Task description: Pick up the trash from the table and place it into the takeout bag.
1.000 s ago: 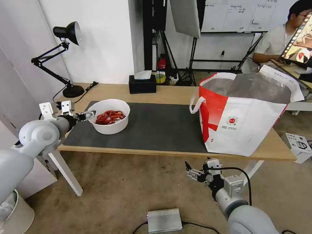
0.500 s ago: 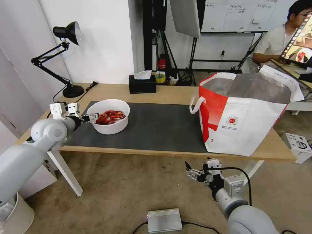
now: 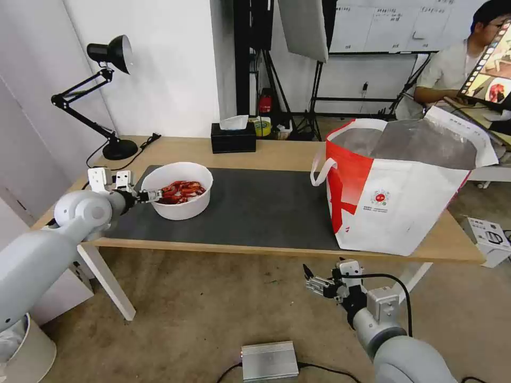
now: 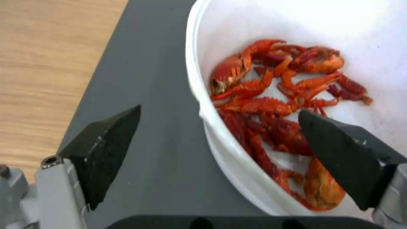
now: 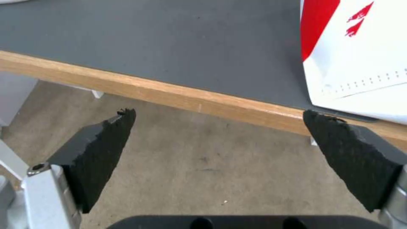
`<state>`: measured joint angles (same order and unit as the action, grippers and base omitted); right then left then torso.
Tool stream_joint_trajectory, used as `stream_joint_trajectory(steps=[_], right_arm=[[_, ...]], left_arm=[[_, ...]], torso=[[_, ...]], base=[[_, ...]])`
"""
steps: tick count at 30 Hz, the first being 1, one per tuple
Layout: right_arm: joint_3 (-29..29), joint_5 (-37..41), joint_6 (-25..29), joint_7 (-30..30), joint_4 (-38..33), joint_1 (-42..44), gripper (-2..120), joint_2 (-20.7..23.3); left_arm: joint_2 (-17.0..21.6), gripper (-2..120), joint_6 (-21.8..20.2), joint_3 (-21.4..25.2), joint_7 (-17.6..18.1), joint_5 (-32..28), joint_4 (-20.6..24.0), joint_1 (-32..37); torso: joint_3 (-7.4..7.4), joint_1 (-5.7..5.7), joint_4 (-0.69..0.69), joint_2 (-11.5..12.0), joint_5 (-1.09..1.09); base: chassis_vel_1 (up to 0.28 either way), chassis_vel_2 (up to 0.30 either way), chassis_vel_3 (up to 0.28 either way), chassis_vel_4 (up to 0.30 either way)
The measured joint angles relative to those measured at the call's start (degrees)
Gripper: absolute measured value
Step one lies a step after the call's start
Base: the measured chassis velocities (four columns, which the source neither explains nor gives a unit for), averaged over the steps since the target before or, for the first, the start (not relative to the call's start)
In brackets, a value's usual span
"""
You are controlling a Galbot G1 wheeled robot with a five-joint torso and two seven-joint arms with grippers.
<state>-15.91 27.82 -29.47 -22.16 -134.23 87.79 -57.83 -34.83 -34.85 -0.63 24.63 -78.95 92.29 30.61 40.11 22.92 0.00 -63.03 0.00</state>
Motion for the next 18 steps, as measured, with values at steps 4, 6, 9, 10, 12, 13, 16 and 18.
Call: stream_joint_trajectory(steps=[4, 6, 9, 10, 12, 13, 16, 18], right_arm=[[0.00, 0.00, 0.00, 0.00, 0.00, 0.00, 100, 0.00], [0.00, 0.00, 0.00, 0.00, 0.00, 0.00, 100, 0.00], [0.00, 0.00, 0.00, 0.00, 0.00, 0.00, 100, 0.00], [0.00, 0.00, 0.00, 0.00, 0.00, 0.00, 100, 0.00], [0.00, 0.00, 0.00, 0.00, 0.00, 0.00, 100, 0.00], [0.00, 0.00, 0.00, 0.00, 0.00, 0.00, 100, 0.00], [0.00, 0.00, 0.00, 0.00, 0.00, 0.00, 100, 0.00], [0.00, 0.00, 0.00, 0.00, 0.00, 0.00, 100, 0.00]], left_arm=[[0.00, 96, -0.71, 0.00, 0.14, -0.56, -0.07, -0.28], [0.00, 92, -0.87, 0.00, 0.23, -0.71, -0.07, -0.36], [-0.06, 75, -1.37, -0.02, 1.20, -1.63, -0.07, -0.83], [-0.06, 75, -1.37, -0.02, 1.20, -1.63, -0.07, -0.83], [-0.08, 66, -1.88, -0.07, 1.83, -2.71, -0.05, -1.35], [0.03, 60, -1.97, -0.08, 1.91, -2.99, 0.09, -1.47], [0.20, 51, -2.08, -0.09, 1.93, -3.11, 0.33, -1.49], [0.25, 43, -2.09, -0.09, 1.93, -3.11, 0.46, -1.38]], torso=[[0.00, 0.00, 0.00, 0.00, 0.00], [0.00, 0.00, 0.00, 0.00, 0.00], [0.00, 0.00, 0.00, 0.00, 0.00], [0.00, 0.00, 0.00, 0.00, 0.00], [0.00, 0.00, 0.00, 0.00, 0.00], [0.00, 0.00, 0.00, 0.00, 0.00], [0.00, 0.00, 0.00, 0.00, 0.00], [0.00, 0.00, 0.00, 0.00, 0.00]], base=[[0.000, 0.000, 0.000, 0.000], [0.000, 0.000, 0.000, 0.000], [0.000, 0.000, 0.000, 0.000], [0.000, 0.000, 0.000, 0.000], [0.000, 0.000, 0.000, 0.000], [0.000, 0.000, 0.000, 0.000], [0.000, 0.000, 0.000, 0.000], [0.000, 0.000, 0.000, 0.000]])
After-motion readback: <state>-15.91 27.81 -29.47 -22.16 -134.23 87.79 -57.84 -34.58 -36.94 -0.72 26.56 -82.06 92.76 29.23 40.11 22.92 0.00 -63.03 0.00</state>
